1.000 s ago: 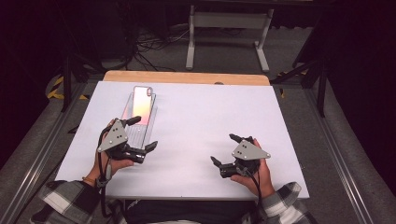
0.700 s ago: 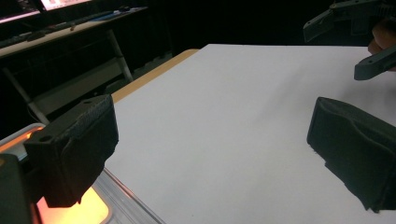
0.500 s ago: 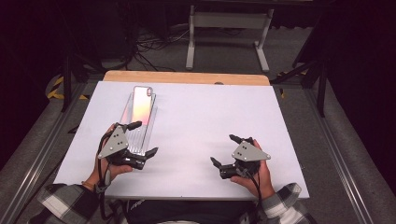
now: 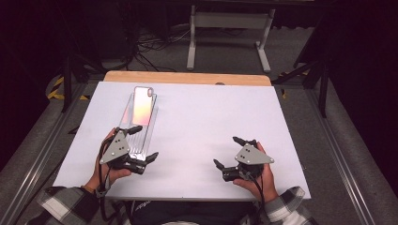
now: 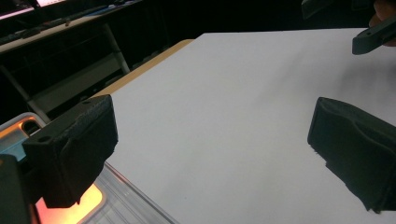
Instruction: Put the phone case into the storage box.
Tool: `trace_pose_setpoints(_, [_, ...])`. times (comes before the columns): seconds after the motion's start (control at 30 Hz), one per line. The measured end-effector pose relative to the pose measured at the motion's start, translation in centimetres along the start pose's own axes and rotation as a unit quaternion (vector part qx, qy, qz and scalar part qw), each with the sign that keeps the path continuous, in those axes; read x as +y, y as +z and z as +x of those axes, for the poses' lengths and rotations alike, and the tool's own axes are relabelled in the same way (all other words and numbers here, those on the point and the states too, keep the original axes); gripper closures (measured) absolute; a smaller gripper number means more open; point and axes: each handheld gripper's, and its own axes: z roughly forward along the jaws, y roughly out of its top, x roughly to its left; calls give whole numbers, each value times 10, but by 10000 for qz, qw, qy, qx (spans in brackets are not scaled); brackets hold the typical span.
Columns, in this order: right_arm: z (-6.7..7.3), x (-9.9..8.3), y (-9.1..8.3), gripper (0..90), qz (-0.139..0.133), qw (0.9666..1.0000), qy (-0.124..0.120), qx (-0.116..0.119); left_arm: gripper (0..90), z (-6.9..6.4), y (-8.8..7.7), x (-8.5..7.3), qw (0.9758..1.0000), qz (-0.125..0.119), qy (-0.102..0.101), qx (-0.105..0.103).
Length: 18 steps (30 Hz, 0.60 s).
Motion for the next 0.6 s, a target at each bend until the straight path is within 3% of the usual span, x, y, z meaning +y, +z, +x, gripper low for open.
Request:
trace_pose_setpoints(0.1, [0, -1, -1, 43, 22, 10000, -18, -32, 23, 1, -1, -2, 10000, -1, -51, -22])
trace_pose_setpoints(0.33, [2, -1, -3, 43, 46, 9999, -91, -89, 20, 2, 0, -5, 9999, 102, 40, -6])
trace_pose_setpoints(0.6, [3, -2, -3, 42, 46, 9999, -116, -37, 20, 5, -7, -13, 9998, 152, -91, 66])
